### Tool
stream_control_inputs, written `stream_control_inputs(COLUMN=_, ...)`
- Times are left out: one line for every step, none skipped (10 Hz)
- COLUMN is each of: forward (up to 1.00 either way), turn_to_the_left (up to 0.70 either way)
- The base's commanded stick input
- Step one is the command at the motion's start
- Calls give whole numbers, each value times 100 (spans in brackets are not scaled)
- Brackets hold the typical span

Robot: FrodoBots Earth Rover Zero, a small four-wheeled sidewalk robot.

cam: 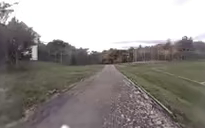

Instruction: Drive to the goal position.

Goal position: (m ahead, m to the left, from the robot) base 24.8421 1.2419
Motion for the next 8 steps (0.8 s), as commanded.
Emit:
stream_control_inputs(forward=77, turn_to_the_left=0)
stream_control_inputs(forward=84, turn_to_the_left=0)
stream_control_inputs(forward=85, turn_to_the_left=0)
stream_control_inputs(forward=85, turn_to_the_left=0)
stream_control_inputs(forward=85, turn_to_the_left=0)
stream_control_inputs(forward=85, turn_to_the_left=0)
stream_control_inputs(forward=85, turn_to_the_left=0)
stream_control_inputs(forward=85, turn_to_the_left=0)
